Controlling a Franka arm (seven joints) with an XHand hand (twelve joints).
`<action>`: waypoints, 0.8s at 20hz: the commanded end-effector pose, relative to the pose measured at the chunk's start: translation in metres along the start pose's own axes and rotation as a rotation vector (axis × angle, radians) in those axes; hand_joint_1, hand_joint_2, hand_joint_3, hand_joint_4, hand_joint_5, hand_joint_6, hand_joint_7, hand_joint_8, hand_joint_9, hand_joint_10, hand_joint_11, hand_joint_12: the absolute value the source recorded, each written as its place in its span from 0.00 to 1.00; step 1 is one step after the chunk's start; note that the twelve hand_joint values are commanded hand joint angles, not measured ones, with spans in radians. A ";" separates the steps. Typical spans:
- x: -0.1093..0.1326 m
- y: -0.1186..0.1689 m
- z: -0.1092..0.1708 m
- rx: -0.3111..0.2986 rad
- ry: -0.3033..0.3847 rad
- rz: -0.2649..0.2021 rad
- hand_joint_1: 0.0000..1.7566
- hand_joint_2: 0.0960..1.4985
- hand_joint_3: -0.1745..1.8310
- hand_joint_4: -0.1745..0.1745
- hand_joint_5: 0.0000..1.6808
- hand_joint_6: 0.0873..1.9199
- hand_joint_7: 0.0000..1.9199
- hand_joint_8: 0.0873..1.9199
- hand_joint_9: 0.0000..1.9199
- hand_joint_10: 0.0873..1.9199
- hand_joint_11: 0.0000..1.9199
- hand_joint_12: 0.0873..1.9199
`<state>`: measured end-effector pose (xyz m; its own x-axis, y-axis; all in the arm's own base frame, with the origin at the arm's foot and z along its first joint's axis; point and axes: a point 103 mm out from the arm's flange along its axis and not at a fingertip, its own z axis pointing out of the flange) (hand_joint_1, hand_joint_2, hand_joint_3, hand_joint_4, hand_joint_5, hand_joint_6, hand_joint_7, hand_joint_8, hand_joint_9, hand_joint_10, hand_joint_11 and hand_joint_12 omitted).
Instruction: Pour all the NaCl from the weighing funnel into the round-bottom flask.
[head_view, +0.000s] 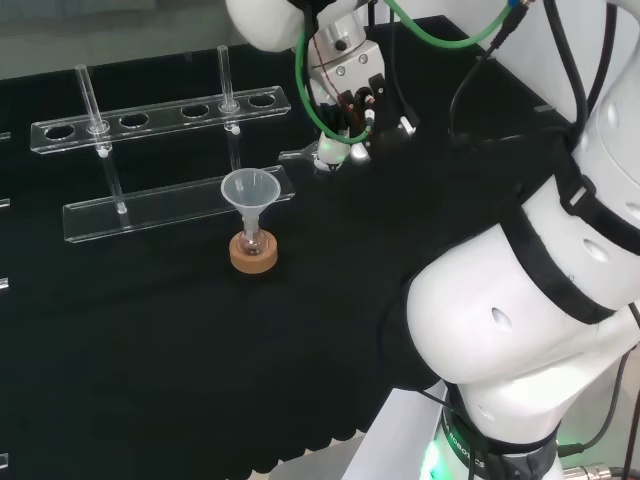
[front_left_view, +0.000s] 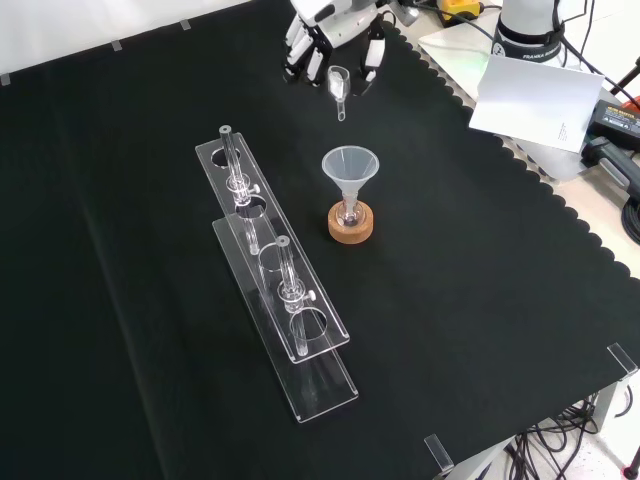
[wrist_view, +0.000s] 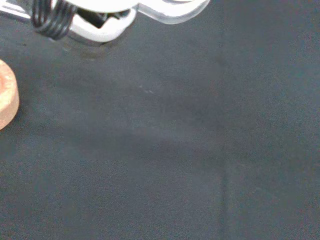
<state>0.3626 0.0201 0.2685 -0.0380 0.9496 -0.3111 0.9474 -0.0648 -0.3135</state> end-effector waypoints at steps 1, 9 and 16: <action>0.013 0.003 0.000 0.016 -0.029 -0.012 0.63 0.44 0.38 1.00 0.71 0.38 0.25 0.33 0.43 0.21 0.40 0.56; 0.028 0.010 0.001 0.031 -0.054 -0.034 0.63 0.44 0.38 1.00 0.71 0.38 0.24 0.33 0.43 0.21 0.41 0.55; 0.033 0.010 0.003 0.044 -0.059 -0.038 0.63 0.45 0.38 1.00 0.71 0.38 0.24 0.33 0.43 0.21 0.41 0.55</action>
<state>0.3707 0.0492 0.2527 -0.0917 0.9356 -0.3408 0.9314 -0.0405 -0.3618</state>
